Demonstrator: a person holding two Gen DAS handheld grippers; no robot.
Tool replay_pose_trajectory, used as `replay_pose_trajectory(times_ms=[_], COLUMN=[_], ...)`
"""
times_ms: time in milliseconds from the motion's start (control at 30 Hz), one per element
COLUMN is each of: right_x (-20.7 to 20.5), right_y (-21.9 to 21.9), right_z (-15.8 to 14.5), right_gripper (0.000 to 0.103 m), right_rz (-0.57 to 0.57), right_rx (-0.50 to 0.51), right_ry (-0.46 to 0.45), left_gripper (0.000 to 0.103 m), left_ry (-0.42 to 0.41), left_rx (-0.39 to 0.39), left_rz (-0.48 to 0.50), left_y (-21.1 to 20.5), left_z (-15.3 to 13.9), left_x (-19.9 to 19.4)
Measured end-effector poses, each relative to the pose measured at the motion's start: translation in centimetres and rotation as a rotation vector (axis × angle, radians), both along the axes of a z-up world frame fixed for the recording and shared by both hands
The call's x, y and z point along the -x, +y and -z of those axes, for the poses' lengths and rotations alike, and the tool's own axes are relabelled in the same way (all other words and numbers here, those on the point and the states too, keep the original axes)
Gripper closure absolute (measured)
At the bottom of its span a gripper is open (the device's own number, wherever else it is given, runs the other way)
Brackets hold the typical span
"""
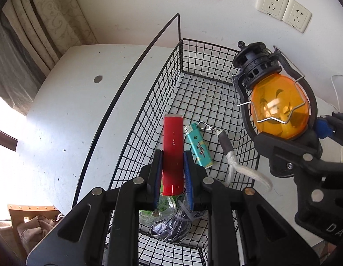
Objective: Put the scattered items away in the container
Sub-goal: 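Carry the orange lantern and red lighter over the wire basket with both tools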
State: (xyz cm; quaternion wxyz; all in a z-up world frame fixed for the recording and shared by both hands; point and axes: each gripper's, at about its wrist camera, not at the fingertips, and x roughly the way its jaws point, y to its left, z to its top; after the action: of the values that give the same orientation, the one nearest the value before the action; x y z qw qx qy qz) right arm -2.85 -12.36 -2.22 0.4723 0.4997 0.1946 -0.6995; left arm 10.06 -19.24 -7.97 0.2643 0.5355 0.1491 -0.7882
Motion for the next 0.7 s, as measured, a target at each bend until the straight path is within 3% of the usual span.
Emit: replay_pose_trajectory(times_ms=[700], right_x=[-0.9], right_y=[-2.8], right_z=[2.0], right_gripper=[0.052], right_rz=[-0.107], right_rx=[-0.06], right_ry=[-0.03], left_gripper=[0.088], left_ry=[-0.043], left_rx=[-0.041], left_rz=[-0.062], left_y=[-0.5], left_z=[1.9], left_x=[-1.6])
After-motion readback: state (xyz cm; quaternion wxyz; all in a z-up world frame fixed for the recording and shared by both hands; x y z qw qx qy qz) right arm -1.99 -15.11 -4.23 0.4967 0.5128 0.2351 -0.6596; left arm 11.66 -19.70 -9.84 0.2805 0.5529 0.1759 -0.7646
